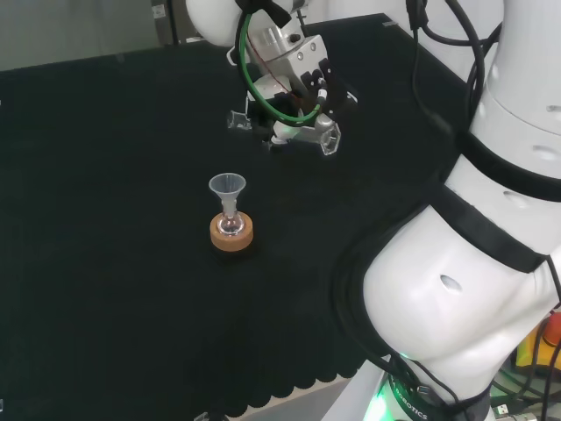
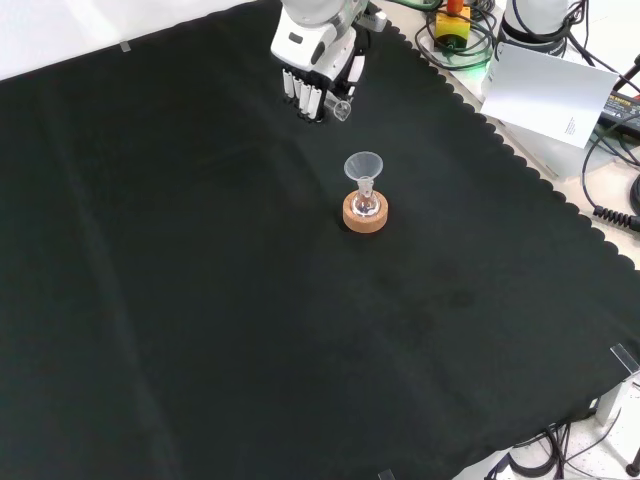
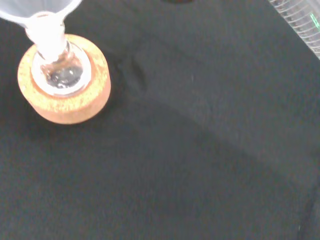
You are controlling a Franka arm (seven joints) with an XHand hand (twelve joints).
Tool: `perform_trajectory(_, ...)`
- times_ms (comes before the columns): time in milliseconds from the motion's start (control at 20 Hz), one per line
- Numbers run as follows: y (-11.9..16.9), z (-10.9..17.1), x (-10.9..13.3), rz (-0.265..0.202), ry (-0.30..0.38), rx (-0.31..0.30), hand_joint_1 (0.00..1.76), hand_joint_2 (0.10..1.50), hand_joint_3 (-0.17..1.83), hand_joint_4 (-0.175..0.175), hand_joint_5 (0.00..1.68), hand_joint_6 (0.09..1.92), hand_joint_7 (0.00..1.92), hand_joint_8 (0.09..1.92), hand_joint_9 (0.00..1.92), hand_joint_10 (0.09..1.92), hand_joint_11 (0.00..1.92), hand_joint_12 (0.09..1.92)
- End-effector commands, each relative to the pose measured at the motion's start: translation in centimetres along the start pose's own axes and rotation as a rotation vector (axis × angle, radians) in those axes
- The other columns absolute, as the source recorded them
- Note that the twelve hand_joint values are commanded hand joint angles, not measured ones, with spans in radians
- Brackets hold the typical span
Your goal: Put the graduated cylinder back on the table.
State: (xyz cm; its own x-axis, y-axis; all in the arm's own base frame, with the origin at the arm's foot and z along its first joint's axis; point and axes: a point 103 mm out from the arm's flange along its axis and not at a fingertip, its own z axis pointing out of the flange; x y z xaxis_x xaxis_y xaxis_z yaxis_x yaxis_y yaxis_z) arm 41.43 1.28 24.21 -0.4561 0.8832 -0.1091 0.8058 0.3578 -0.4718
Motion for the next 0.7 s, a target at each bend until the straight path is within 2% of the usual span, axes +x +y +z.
perform_trajectory(50, 2.2, 1.3, -1.0, -0.094, 0.353, -0.187, 1.25, 1.14, 0.00, -0.175, 0.92, 1.10, 0.95, 1.09, 1.34, 0.19, 1.11, 0.81)
perform_trajectory(150, 2.7, 1.5, -1.3, -0.098, 0.371, -0.201, 1.25, 1.14, 0.00, -0.175, 0.92, 1.10, 0.95, 1.08, 1.34, 0.19, 1.11, 0.81)
perform_trajectory(400, 4.2, 1.7, -2.3, -0.106, 0.466, -0.241, 1.25, 1.14, 0.00, -0.175, 0.92, 1.10, 0.95, 1.08, 1.34, 0.19, 1.10, 0.81)
perform_trajectory(700, 6.0, 2.0, -3.0, -0.109, 0.510, -0.260, 1.25, 1.14, 0.00, -0.175, 0.92, 1.10, 0.95, 1.08, 1.34, 0.19, 1.10, 0.82)
